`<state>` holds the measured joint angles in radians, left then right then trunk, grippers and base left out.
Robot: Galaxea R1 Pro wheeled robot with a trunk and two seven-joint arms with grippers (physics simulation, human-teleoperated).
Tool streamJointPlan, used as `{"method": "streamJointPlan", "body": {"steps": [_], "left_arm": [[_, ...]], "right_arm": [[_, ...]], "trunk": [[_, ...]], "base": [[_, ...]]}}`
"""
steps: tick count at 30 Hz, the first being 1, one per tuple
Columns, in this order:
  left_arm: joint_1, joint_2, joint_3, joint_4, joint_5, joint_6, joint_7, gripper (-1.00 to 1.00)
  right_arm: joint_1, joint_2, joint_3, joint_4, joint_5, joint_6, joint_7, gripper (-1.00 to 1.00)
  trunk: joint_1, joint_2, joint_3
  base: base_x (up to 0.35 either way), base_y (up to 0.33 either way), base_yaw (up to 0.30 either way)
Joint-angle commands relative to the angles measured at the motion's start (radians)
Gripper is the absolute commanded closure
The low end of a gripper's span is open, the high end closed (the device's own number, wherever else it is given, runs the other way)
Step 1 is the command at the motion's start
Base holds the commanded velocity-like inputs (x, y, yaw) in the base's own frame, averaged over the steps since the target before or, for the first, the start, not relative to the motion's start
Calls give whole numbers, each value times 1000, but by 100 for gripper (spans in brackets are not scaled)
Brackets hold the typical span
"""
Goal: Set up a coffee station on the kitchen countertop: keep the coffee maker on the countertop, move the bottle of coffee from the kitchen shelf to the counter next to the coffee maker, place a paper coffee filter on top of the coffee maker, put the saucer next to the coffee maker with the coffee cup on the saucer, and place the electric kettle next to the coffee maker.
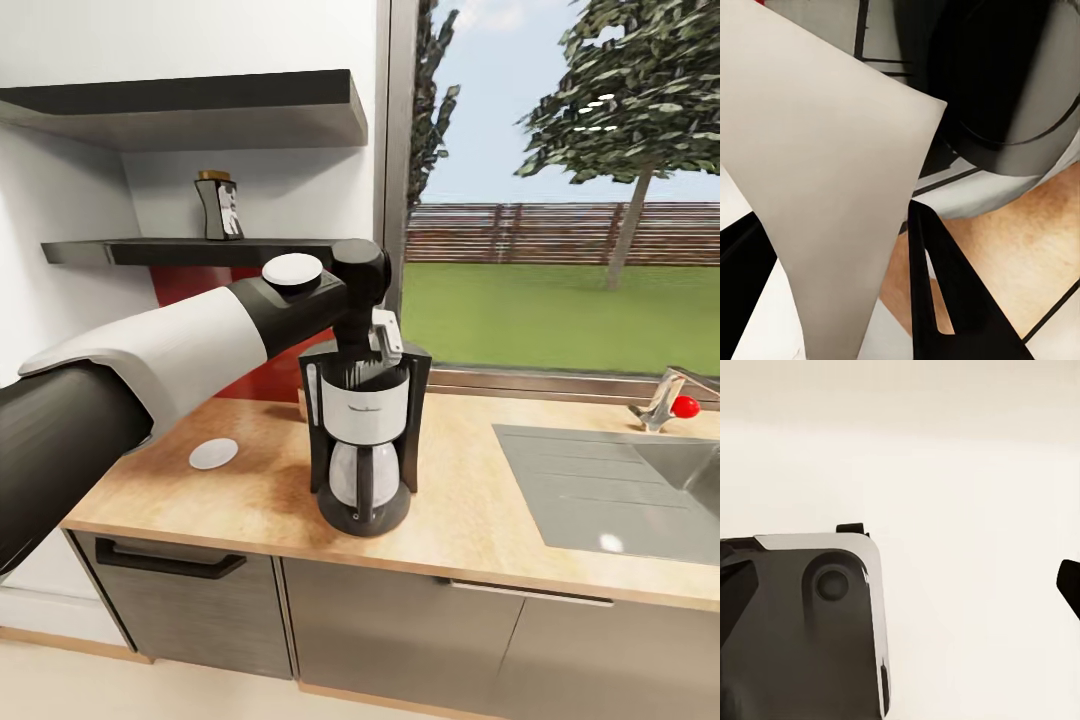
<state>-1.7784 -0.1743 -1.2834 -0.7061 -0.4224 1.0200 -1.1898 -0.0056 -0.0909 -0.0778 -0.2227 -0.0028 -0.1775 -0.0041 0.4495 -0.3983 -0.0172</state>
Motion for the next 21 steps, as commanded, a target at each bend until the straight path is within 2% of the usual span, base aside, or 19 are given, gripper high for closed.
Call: {"method": "streamJointPlan", "body": {"steps": [1,21], "left_arm": [[-1,0,-1,-1,-10,6,-10,100],[-1,0,4,-3,-10,6,-10,100]], "right_arm": [[-1,0,-5,1,0,-4,1,-100],[-1,0,-5,2,0,-4,1,-100]], "trunk": [[1,-2,-2],[1,-2,-2]], "base": [[0,0,0],[63,-17,0]]}}
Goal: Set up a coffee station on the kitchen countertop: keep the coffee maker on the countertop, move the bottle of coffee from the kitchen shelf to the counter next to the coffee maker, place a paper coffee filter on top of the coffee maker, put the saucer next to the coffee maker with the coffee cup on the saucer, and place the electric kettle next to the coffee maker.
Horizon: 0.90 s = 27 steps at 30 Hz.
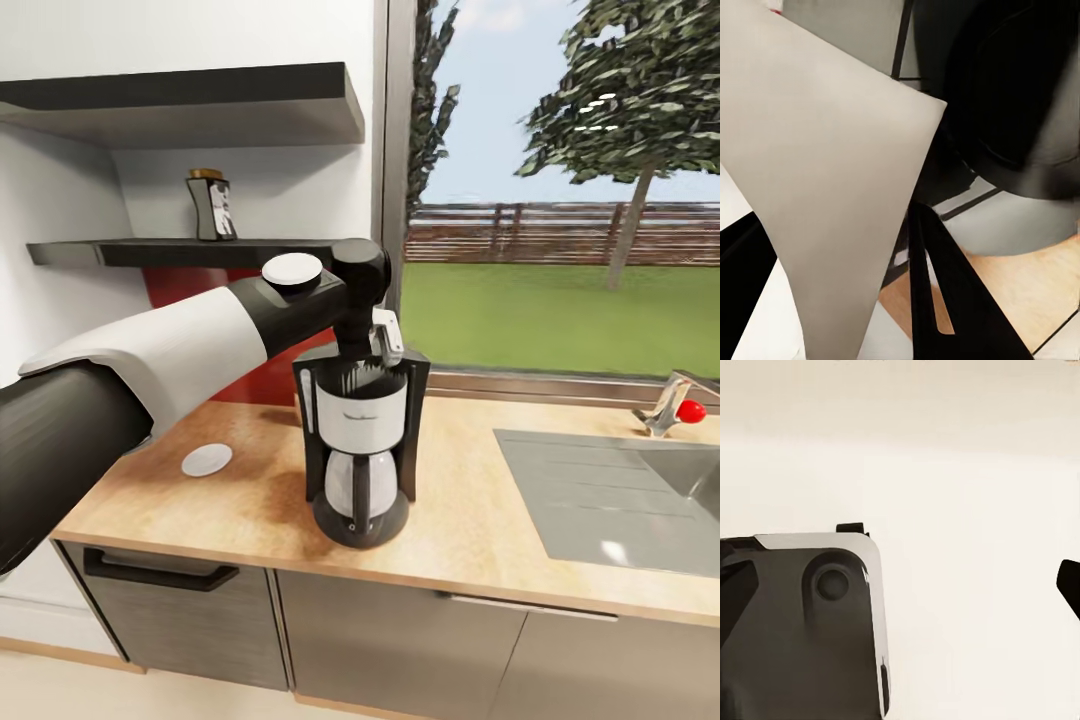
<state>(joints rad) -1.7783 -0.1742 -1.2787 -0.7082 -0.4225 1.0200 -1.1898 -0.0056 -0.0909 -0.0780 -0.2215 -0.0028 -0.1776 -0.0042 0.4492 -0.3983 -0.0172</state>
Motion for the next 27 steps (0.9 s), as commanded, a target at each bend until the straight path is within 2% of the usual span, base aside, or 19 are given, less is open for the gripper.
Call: {"method": "streamJointPlan", "body": {"steps": [1,27], "left_arm": [[-1,0,-1,-1,-10,6,-10,100],[-1,0,-1,-3,-10,6,-11,100]], "right_arm": [[-1,0,-5,0,0,-3,1,-100],[-1,0,-5,1,0,-3,1,-100]], "trunk": [[1,-2,-2],[1,-2,-2]], "base": [[201,-133,0],[18,-35,0]]}}
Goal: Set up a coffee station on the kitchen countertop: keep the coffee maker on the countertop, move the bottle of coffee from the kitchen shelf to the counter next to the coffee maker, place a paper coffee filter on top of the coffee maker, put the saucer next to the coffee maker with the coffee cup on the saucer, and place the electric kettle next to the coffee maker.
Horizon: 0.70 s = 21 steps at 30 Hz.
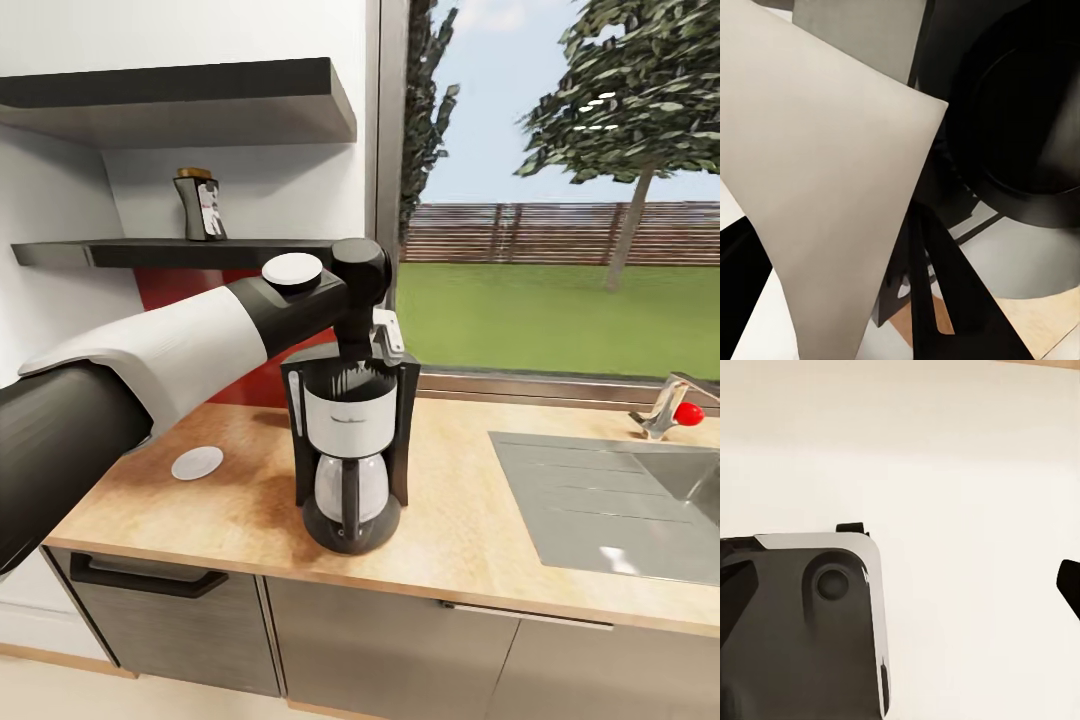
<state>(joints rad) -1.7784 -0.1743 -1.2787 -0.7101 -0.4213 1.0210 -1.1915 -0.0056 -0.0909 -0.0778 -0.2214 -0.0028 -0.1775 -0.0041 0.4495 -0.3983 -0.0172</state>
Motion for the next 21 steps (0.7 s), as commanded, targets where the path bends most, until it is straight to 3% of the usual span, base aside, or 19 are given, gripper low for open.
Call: {"method": "streamJointPlan", "body": {"steps": [1,9,21], "left_arm": [[-1,0,-1,-1,-11,5,-10,100],[-1,0,0,-20,-11,5,-10,100],[0,0,2,-20,-11,5,-9,100]], "right_arm": [[-1,0,-5,1,0,-4,1,-100],[-1,0,-5,1,0,-4,1,-100],[-1,-1,-5,1,0,-4,1,-100]], "trunk": [[1,-2,-2],[1,-2,-2],[1,-2,-2]], "base": [[0,0,0],[0,-104,0],[0,-6,0]]}}
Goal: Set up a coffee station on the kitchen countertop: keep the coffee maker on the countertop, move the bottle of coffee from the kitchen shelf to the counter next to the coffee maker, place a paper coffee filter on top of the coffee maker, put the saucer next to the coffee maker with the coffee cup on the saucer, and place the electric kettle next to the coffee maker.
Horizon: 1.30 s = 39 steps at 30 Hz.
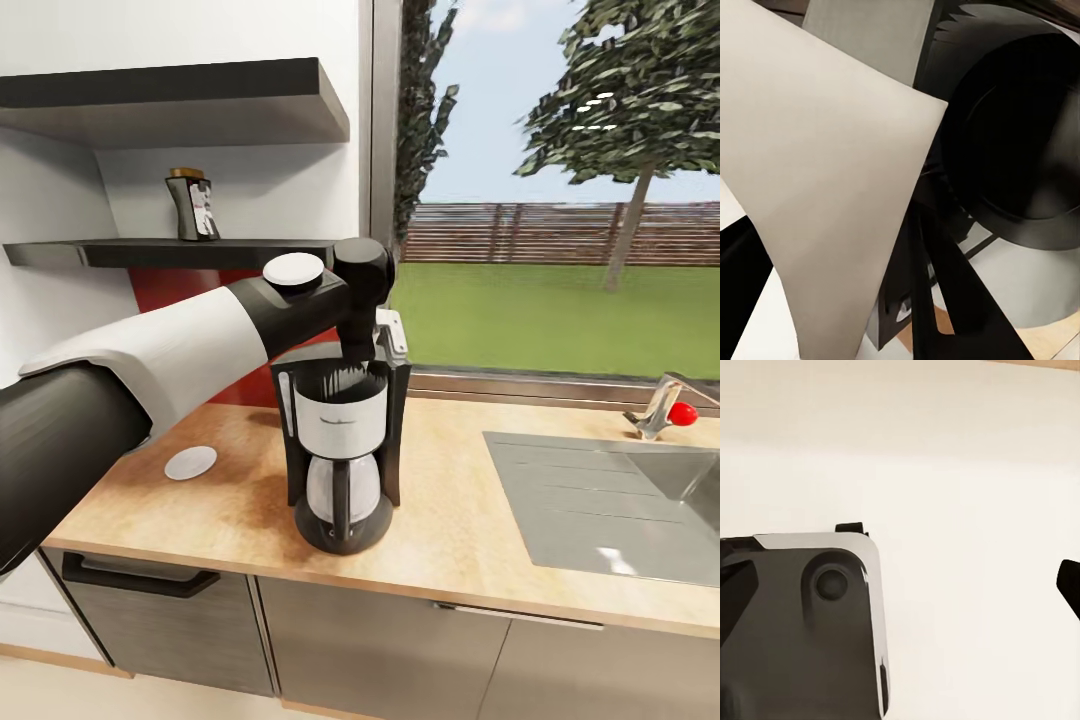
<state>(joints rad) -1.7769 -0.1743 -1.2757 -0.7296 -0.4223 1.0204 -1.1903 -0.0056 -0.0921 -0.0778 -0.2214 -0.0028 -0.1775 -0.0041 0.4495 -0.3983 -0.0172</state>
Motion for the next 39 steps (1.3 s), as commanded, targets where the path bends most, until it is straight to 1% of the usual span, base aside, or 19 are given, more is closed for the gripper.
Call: {"method": "streamJointPlan", "body": {"steps": [1,10,19,31,39], "left_arm": [[-1,0,-1,0,-10,6,-10,100],[0,0,-1,1,-10,6,-9,100],[0,0,-1,4,-10,6,-9,100],[1,0,1,13,-10,6,-10,100],[17,0,1,16,-10,6,-9,100]], "right_arm": [[-1,0,-5,1,0,-4,1,-100],[-1,0,-3,1,0,-4,1,-100],[-1,1,-3,1,0,-4,1,-100],[-1,1,-3,1,0,-4,1,-100],[-1,1,-2,2,1,-4,1,-100]], "trunk": [[1,-2,-2],[1,-2,-2],[1,-2,-2],[1,-2,-2],[1,-2,-2]], "base": [[-8,0,0],[-100,43,0],[-5,3,117],[0,0,8],[0,0,0]]}}
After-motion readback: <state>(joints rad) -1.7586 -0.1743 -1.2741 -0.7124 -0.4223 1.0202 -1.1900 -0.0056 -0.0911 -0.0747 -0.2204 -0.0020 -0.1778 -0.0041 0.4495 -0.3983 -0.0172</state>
